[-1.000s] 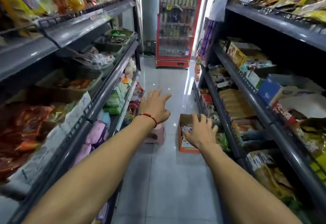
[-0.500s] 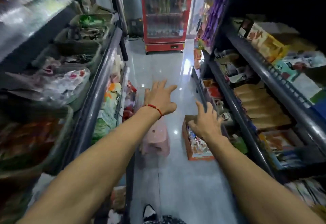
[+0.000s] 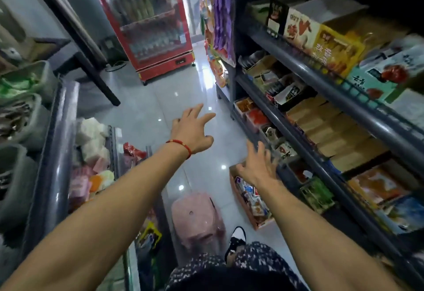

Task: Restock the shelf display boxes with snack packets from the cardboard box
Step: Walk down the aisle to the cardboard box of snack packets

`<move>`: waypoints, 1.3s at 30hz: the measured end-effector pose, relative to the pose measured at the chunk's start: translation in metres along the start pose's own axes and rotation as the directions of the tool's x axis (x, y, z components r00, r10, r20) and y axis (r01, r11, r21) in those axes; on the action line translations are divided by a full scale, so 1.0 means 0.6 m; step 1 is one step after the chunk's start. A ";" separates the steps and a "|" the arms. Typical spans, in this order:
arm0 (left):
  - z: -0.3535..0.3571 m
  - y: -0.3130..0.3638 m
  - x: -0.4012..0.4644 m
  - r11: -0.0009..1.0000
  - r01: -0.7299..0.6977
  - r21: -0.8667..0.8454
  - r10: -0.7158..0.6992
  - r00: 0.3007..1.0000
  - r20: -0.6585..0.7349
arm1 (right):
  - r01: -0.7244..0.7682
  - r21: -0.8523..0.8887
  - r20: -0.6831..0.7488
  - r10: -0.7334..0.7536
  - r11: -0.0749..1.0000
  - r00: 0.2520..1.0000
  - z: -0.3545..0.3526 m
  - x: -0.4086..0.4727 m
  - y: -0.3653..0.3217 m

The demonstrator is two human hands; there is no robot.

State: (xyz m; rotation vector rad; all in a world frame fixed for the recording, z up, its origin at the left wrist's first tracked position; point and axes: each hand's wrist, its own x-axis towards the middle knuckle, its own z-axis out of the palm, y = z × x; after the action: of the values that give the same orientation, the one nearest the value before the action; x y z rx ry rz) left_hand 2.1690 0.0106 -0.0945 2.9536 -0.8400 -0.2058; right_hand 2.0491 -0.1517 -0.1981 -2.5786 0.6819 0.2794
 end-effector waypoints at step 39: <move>0.267 0.202 0.603 0.489 -0.722 -0.490 0.867 0.341 0.363 | -0.929 0.282 0.012 0.967 0.241 0.255 0.078 0.241 0.123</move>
State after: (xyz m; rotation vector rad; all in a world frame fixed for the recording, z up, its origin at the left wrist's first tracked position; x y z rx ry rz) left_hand 2.3874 -0.2872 -0.2808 1.8366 -2.0546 -1.0605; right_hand 2.1316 -0.2470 -0.3106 -1.5759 2.2032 0.3110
